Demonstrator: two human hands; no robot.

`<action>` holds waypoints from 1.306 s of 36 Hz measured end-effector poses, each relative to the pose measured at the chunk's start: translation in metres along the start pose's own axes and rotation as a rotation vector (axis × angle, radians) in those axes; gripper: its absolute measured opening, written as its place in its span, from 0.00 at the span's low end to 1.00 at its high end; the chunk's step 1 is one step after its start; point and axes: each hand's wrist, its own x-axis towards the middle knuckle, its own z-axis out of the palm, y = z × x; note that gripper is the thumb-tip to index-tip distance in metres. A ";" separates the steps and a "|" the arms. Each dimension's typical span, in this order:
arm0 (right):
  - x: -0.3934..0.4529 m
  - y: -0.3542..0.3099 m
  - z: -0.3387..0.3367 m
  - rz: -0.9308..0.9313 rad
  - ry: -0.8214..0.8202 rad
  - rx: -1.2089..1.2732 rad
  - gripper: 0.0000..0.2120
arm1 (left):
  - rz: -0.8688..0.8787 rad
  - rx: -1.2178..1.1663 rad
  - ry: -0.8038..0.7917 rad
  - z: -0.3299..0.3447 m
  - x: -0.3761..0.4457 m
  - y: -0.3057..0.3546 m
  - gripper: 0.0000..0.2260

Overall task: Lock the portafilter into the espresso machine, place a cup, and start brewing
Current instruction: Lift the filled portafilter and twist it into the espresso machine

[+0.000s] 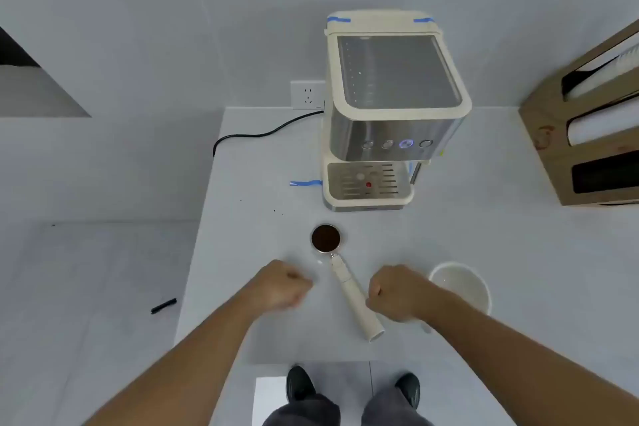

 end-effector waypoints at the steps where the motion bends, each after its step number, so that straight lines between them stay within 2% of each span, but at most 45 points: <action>1: 0.002 0.001 0.006 -0.007 -0.007 -0.009 0.14 | 0.006 -0.049 0.004 0.006 0.002 0.000 0.09; 3: 0.003 0.003 0.013 0.017 0.010 0.008 0.13 | -0.030 -0.141 0.039 0.016 0.004 0.004 0.09; 8: -0.001 0.007 0.026 0.052 0.037 0.123 0.20 | -0.063 -0.421 0.082 0.040 0.009 0.010 0.06; 13: 0.003 0.008 0.037 0.040 0.081 0.157 0.18 | -0.084 -0.628 0.115 0.058 0.015 0.019 0.04; 19: 0.006 0.007 0.042 0.028 0.120 0.199 0.13 | -0.107 -0.650 0.148 0.072 0.018 0.027 0.06; 25: 0.009 0.009 0.044 0.010 0.100 0.197 0.12 | -0.134 -0.660 0.168 0.076 0.018 0.030 0.11; 32: 0.008 0.007 0.053 0.002 0.080 0.307 0.12 | -0.130 -0.652 0.181 0.079 0.018 0.025 0.09; 40: -0.006 0.010 0.051 0.006 0.078 0.493 0.11 | -0.105 -0.646 0.106 0.074 0.012 0.031 0.04; 47: -0.016 0.017 0.034 -0.016 0.090 0.606 0.12 | -0.068 -0.593 0.070 0.067 0.009 0.048 0.07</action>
